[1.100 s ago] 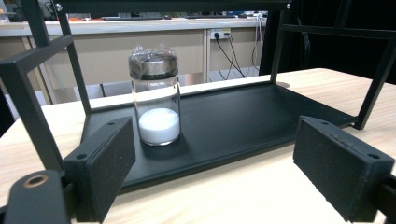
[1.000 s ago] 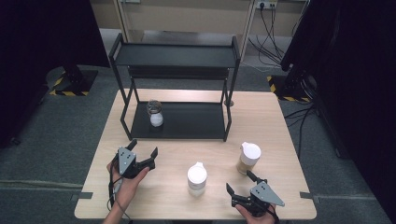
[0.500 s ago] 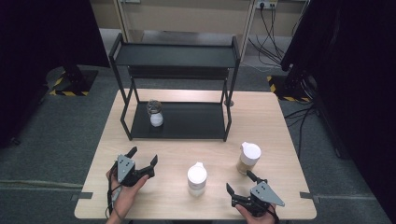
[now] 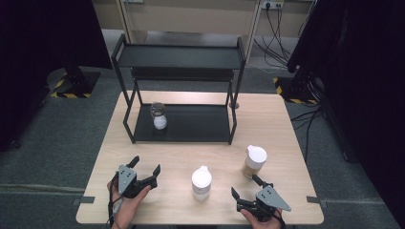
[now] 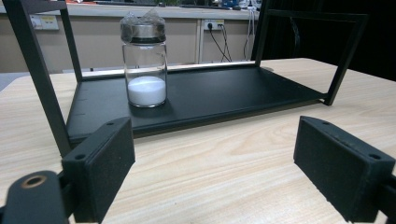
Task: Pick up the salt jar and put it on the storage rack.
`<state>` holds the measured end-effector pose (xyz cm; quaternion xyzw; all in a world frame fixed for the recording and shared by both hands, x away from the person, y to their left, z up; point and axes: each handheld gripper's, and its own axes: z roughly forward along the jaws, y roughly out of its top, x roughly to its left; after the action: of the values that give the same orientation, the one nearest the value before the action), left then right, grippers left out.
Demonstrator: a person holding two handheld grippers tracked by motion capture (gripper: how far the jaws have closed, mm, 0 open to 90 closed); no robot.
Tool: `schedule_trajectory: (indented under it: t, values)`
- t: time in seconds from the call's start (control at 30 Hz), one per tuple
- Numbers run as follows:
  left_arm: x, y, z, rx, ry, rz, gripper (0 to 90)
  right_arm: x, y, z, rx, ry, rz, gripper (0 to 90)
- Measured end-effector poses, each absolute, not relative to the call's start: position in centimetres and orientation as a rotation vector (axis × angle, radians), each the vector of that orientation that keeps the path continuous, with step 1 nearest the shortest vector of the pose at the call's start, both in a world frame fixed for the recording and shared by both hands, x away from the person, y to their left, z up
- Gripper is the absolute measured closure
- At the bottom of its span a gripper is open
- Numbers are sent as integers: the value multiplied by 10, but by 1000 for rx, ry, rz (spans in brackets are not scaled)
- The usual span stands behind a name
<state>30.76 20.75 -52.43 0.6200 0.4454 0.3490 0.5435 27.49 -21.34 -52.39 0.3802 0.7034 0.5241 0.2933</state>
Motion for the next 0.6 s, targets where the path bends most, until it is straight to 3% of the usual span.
schedule_trajectory:
  t: [0.6]
  values:
    - [302, 206, -531, 1470, 1060, 824, 120, 275, -213, -524, 1007, 1877, 1394, 89]
